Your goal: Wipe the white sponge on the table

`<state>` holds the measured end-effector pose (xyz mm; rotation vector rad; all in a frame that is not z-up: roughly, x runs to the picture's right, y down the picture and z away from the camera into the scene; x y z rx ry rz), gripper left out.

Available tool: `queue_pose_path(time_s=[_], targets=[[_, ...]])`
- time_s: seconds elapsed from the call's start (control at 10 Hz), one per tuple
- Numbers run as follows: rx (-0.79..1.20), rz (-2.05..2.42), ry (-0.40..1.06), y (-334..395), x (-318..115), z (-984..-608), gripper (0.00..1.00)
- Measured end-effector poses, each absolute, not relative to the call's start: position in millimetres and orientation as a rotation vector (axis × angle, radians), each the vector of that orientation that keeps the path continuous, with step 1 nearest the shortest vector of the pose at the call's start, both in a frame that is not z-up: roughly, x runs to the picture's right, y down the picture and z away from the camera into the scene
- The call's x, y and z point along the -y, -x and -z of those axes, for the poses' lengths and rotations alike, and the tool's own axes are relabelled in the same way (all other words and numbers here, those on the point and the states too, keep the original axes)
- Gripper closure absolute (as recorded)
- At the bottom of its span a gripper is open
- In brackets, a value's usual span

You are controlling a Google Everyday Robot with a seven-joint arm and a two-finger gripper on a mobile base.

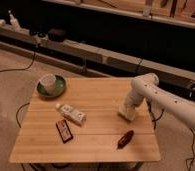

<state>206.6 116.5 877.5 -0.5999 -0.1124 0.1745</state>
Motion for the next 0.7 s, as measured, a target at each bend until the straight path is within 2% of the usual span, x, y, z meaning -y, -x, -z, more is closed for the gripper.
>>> queue_pose_path(time_s=[0.7], targets=[[0.117,-0.083,0.552,-166,-61,-917,0.78]])
